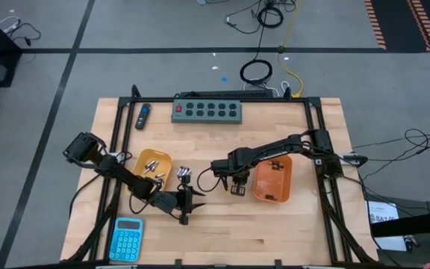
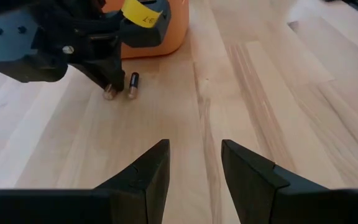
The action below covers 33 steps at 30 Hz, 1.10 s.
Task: Sort batteries
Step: Put the black battery into the orange bin
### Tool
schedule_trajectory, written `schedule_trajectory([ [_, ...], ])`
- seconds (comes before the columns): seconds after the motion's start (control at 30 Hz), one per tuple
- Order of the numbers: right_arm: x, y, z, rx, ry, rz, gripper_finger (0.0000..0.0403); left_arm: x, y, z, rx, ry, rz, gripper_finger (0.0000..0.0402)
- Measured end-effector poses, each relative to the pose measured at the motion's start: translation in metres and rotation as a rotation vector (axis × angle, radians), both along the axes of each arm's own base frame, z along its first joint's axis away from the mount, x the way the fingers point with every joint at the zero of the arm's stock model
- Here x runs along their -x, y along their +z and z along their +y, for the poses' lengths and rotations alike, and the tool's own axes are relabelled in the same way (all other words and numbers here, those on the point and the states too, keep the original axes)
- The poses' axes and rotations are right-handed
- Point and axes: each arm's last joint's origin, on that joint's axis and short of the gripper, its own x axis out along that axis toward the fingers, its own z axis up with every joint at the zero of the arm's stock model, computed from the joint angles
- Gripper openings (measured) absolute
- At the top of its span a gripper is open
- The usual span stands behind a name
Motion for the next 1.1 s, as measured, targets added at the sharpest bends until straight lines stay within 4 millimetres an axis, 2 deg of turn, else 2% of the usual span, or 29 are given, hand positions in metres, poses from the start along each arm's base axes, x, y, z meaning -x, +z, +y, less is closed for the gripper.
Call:
schedule_trajectory([
  [0.13, -0.003, 0.015, -0.002, 0.095, 0.017, -0.033, 0.0021, 0.004, 0.002, -0.004, -0.063, 0.009, -0.009, 0.0155],
  [0.23, 0.004, 0.055, 0.0, 0.222, 0.009, -0.135, 0.0021, 0.01, 0.013, 0.0, -0.12, 0.066, 0.002, 0.0155],
  [0.33, 0.021, 0.093, 0.014, 0.328, -0.03, -0.262, 0.0021, 0.018, 0.035, 0.013, -0.082, 0.14, 0.019, 0.0155],
  [0.47, 0.054, 0.115, 0.039, 0.385, -0.09, -0.366, 0.0021, 0.03, 0.06, 0.032, 0.011, 0.2, 0.036, 0.0155],
  [0.53, 0.073, 0.115, 0.049, 0.369, -0.132, -0.383, 0.0021, 0.035, 0.064, 0.04, 0.04, 0.233, 0.064, 0.0155],
  [0.67, 0.108, 0.092, 0.063, 0.34, -0.2, -0.341, 0.0021, 0.036, 0.06, 0.053, 0.059, 0.275, 0.136, 0.0155],
  [0.77, 0.128, 0.082, 0.066, 0.302, -0.248, -0.34, 0.0021, 0.032, 0.053, 0.057, 0.121, 0.256, 0.195, 0.0155],
  [0.9, 0.142, 0.064, 0.063, 0.271, -0.295, -0.267, 0.0037, 0.027, 0.043, 0.062, 0.183, 0.227, 0.266, 0.0155],
  [1.1, 0.147, 0.052, 0.063, 0.222, -0.297, -0.217, 0.0097, 0.024, 0.032, 0.073, 0.214, 0.242, 0.345, 0.0155],
])
